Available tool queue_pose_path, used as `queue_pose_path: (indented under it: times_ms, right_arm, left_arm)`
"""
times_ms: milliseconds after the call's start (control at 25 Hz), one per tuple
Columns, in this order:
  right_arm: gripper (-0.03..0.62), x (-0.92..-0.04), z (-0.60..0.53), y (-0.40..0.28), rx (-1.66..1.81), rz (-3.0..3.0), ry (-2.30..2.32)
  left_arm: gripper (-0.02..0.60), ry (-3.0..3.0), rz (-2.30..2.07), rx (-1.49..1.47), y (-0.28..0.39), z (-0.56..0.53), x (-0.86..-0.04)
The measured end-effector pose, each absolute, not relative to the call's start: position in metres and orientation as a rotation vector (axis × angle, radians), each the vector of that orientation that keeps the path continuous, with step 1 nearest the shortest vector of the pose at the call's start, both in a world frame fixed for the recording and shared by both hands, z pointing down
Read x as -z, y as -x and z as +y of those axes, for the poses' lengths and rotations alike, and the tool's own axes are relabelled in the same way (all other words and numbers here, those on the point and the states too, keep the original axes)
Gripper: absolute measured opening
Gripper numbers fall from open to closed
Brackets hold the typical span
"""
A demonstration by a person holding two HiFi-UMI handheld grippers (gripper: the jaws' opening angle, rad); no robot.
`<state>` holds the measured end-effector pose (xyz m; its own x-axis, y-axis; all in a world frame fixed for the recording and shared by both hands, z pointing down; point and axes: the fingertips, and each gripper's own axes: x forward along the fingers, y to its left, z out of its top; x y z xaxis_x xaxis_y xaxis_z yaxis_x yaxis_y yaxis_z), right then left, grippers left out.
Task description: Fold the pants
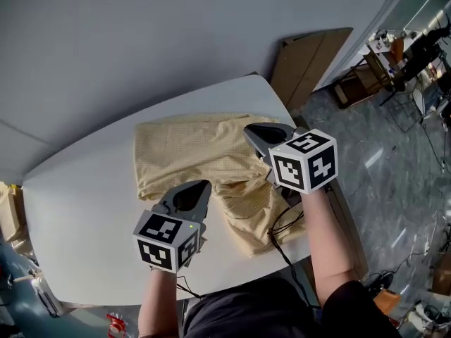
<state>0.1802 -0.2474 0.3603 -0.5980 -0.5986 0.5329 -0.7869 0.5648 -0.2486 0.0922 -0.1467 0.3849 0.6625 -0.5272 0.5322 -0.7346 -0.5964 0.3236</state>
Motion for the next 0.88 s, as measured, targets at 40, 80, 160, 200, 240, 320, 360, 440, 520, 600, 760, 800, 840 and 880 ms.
queue_pose_path:
  times_ms: [40,80,160,200,240,320,360,440,520,600,760,800,840,880]
  right_arm:
    - [0.012,-0.357,-0.247,-0.164,-0.651,-2.418,-1.103]
    - [0.012,-0.354,-0.247,-0.148,-0.640,-2.426,-1.081]
    - [0.012,-0.347,-0.247,-0.115,-0.613,-2.442,-1.038]
    - [0.012,-0.345,-0.247,-0.099,-0.601,-2.448,-1.018]
    - [0.012,-0.344,-0.246,-0.082,-0.591,-2.454,-1.002]
    - [0.012,-0.343,-0.244,-0.052,-0.584,-2.461,-0.984]
    - [0.012,-0.343,-0.244,-0.039,-0.583,-2.464,-0.982]
    - [0.014,-0.343,-0.242,-0.019,-0.586,-2.466,-0.982]
    - [0.017,-0.345,-0.240,-0.004,-0.595,-2.466,-0.976]
    - [0.021,-0.349,-0.241,0.004,-0.606,-2.462,-0.964]
    - [0.038,-0.361,-0.237,0.012,-0.614,-2.446,-0.919]
    - [0.041,-0.363,-0.238,0.012,-0.614,-2.443,-0.910]
    - [0.044,-0.364,-0.239,0.012,-0.615,-2.442,-0.903]
    - [0.044,-0.365,-0.242,0.011,-0.618,-2.443,-0.899]
  left_arm:
    - [-0.002,-2.334,-1.014,-0.518,-0.073,-0.146,-0.385]
    - [-0.002,-2.315,-1.052,-0.513,-0.054,-0.146,-0.386]
    - [0.000,-2.275,-1.125,-0.500,-0.017,-0.144,-0.388]
    - [0.002,-2.255,-1.157,-0.495,0.002,-0.143,-0.390]
    - [0.006,-2.237,-1.185,-0.494,0.020,-0.141,-0.393]
    - [0.016,-2.204,-1.226,-0.508,0.054,-0.137,-0.401]
    - [0.023,-2.190,-1.239,-0.519,0.069,-0.136,-0.406]
    - [0.032,-2.161,-1.256,-0.534,0.093,-0.136,-0.416]
    - [0.047,-2.123,-1.271,-0.535,0.111,-0.137,-0.428]
    - [0.082,-2.080,-1.274,-0.522,0.119,-0.140,-0.441]
    - [0.154,-2.025,-1.302,-0.466,0.124,-0.142,-0.455]
    - [0.169,-2.018,-1.303,-0.443,0.124,-0.143,-0.455]
    - [0.188,-2.010,-1.293,-0.412,0.122,-0.144,-0.453]
    - [0.203,-1.998,-1.271,-0.371,0.118,-0.145,-0.451]
